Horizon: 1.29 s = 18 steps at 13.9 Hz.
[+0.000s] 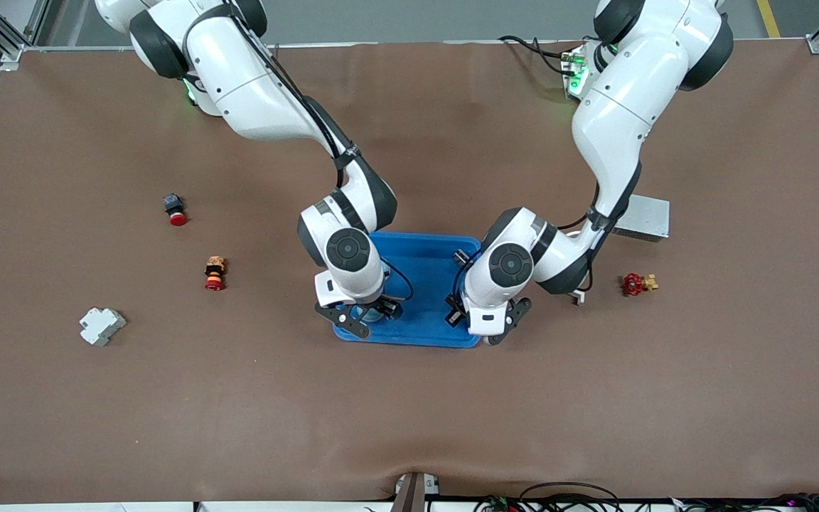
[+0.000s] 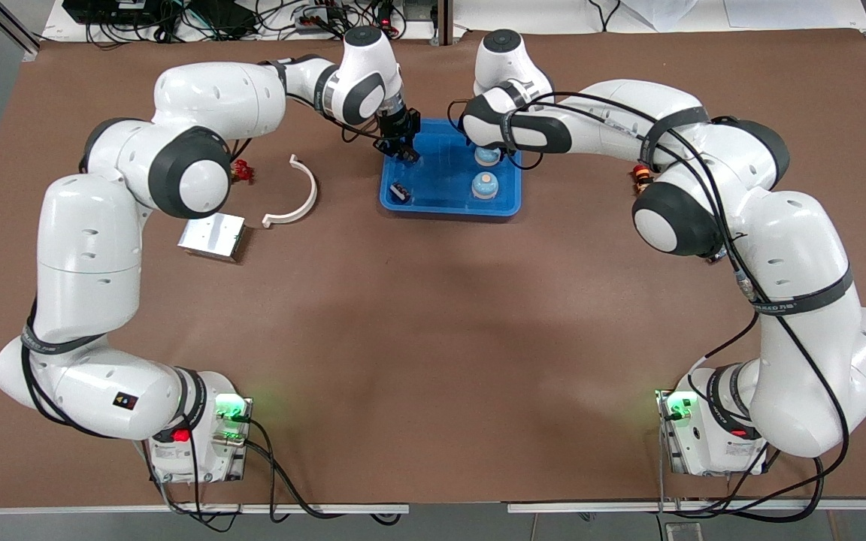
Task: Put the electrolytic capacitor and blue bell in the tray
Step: 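Lower both items into the tray and open both grippers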
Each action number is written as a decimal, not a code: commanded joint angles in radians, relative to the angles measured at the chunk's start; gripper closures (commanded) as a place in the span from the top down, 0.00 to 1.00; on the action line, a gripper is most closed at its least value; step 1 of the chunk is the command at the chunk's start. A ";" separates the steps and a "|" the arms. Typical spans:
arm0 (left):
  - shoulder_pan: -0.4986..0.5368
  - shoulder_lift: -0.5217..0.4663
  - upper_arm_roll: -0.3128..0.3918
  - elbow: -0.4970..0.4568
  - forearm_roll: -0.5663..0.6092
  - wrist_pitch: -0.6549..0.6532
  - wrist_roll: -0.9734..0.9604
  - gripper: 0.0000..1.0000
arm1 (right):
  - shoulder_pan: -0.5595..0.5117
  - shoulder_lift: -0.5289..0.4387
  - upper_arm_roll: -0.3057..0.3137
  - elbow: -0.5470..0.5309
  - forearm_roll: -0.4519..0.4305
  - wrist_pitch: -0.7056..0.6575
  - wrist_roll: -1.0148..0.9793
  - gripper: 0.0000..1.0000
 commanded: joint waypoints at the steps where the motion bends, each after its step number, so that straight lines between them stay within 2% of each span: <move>1: -0.015 0.011 0.012 0.023 -0.003 0.006 -0.006 0.60 | 0.008 -0.013 -0.011 0.029 -0.014 -0.046 0.008 1.00; 2: -0.013 0.009 0.012 0.023 -0.003 0.006 -0.007 0.77 | 0.002 -0.017 -0.011 0.046 -0.013 -0.075 0.006 1.00; 3: -0.015 0.008 0.012 0.023 -0.003 0.006 -0.007 1.00 | -0.006 -0.018 -0.011 0.073 -0.014 -0.113 0.002 1.00; 6: -0.010 -0.017 0.012 0.023 -0.004 0.006 -0.009 1.00 | -0.035 -0.035 -0.014 0.113 -0.011 -0.213 -0.076 1.00; 10: 0.007 -0.079 0.009 0.025 -0.015 -0.006 -0.010 1.00 | -0.081 -0.067 -0.014 0.113 -0.010 -0.274 -0.171 1.00; 15: 0.033 -0.130 0.011 0.020 -0.026 -0.066 -0.006 1.00 | -0.171 -0.193 -0.014 0.104 -0.011 -0.354 -0.412 1.00; 18: 0.036 -0.167 0.011 0.020 -0.020 -0.190 0.008 1.00 | -0.237 -0.269 -0.015 0.098 -0.040 -0.440 -0.614 1.00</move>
